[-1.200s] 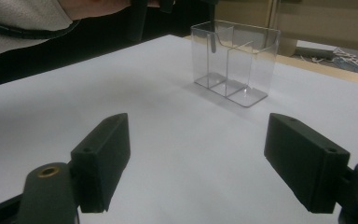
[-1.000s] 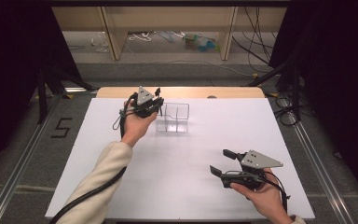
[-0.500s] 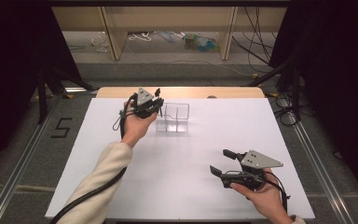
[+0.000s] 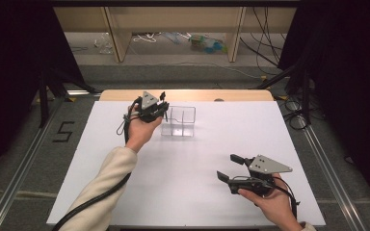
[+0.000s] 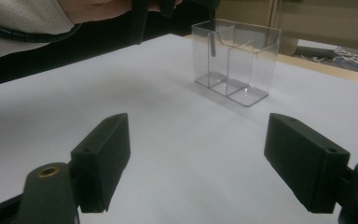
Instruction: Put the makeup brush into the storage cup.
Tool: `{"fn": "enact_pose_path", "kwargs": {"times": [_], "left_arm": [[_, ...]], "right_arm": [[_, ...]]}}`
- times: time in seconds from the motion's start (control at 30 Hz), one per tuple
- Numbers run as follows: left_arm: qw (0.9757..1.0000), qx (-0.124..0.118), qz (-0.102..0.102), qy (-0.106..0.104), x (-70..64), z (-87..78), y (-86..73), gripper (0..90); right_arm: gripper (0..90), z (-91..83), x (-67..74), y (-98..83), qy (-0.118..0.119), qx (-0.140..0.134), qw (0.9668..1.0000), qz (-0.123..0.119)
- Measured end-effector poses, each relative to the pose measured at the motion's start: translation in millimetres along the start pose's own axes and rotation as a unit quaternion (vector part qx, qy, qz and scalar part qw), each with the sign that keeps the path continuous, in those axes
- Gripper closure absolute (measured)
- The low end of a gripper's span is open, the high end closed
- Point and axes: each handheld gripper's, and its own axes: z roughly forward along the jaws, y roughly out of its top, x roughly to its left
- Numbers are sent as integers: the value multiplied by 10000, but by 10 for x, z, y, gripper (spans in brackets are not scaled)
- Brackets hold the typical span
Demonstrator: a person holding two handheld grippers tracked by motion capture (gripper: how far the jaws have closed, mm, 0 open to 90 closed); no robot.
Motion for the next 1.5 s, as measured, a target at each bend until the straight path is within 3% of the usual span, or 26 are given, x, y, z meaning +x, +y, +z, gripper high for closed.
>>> {"fn": "enact_pose_path", "kwargs": {"times": [0.83, 0.9, 0.97, 1.07, 1.13, 1.23, 1.3, 1.33, 1.4, 1.5], "left_arm": [[10000, 53, -42, -29, 5, 7, -16, 854], [10000, 59, -43, -25, 5, 5, -14, 854], [10000, 56, -65, -23, 6, 4, -14, 854], [10000, 57, -71, -20, 10, 1, -15, 854], [9999, 60, -81, -30, 11, 1, -15, 854], [9999, 78, -89, -48, 13, 0, -16, 854], [9998, 107, -162, -85, 14, -5, -15, 852], [9993, 193, -276, -135, 27, -22, -7, 844], [9987, 225, -438, -159, 23, -59, 9, 661], [9986, 369, -362, -127, 33, -169, 28, 369]], "right_arm": [[237, 20, 7, -8, 48, -64, 10000, 46], [237, 15, -2, -5, -18, -53, 10000, -51], [237, 21, 7, -9, 51, -67, 10000, 47], [237, 16, -7, -4, -28, -79, 9999, -88], [237, 13, 6, -6, 11, -13, 10000, 16], [237, 17, -6, -5, -26, -75, 9999, -88], [237, 12, 5, -5, -2, -16, 10000, 4], [236, 15, -6, -4, -27, -74, 9999, -85], [236, 12, 4, -5, 27, -40, 10000, 12], [235, 1, 2, -3, 16, 20, 10000, 13]]}}
